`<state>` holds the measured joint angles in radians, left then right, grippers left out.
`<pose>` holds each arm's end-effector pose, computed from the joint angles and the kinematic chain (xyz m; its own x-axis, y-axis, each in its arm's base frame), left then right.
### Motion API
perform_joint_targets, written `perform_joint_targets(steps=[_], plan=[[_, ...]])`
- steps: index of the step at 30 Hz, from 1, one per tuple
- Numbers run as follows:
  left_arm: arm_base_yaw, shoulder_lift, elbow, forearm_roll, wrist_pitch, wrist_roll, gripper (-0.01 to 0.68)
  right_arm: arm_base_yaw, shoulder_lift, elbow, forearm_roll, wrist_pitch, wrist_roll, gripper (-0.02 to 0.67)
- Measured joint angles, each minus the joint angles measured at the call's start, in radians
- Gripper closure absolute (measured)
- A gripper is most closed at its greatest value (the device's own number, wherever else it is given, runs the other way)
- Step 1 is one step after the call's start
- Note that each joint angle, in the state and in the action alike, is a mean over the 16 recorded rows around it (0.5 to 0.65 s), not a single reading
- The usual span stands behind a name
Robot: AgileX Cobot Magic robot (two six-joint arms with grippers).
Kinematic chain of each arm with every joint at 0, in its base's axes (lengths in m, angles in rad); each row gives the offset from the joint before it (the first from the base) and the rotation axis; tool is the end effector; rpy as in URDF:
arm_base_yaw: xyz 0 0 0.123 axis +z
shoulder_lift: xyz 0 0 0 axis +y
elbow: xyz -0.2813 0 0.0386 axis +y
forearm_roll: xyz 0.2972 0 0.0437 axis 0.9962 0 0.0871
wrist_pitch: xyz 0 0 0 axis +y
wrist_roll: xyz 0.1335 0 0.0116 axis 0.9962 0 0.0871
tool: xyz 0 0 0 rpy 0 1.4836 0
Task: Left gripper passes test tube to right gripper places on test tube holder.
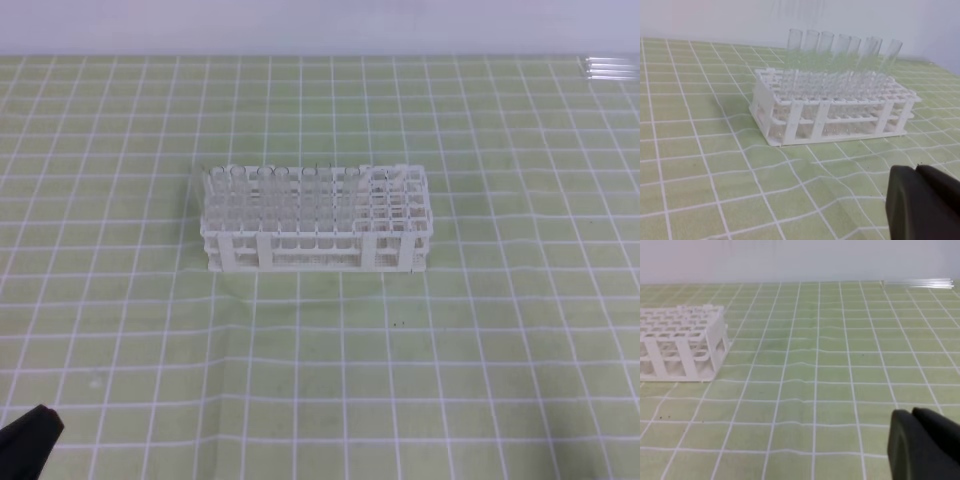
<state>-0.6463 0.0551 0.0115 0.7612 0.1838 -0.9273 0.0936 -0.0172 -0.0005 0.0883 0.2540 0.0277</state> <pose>0.1322 -0.0785 0.1858 -0.1752 -0.0837 -0.9810 0.4742 0.8660 -0.1586 0.1460 0.0167 0.1859 -0.1590 0.0985 -0.9823 -0.0979 0.9885 0.1150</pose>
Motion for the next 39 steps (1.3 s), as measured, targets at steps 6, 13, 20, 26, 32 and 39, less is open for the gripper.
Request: perform_joint_targets(steps=[6,13,20,26,32,39], plan=[[0.000,0.001,0.003,0.001,-0.001,0.000,0.675,0.000,0.000,0.000,0.022,0.021,-0.043,0.664],[0.000,0.001,0.003,0.001,-0.002,0.001,0.675,0.000,0.000,0.000,0.035,0.026,-0.055,0.664],[0.000,0.000,0.002,0.000,-0.003,0.001,0.675,0.000,0.000,0.000,0.037,0.027,-0.055,0.664],[0.000,-0.001,-0.003,-0.001,-0.001,0.000,0.675,0.000,0.000,0.000,0.037,0.027,-0.055,0.664],[0.002,-0.002,-0.003,0.028,-0.008,0.002,0.675,0.000,0.001,0.000,0.037,0.027,-0.055,0.664],[0.062,-0.006,-0.002,0.064,-0.052,-0.007,0.675,0.000,0.001,0.000,0.037,0.027,-0.056,0.664]])
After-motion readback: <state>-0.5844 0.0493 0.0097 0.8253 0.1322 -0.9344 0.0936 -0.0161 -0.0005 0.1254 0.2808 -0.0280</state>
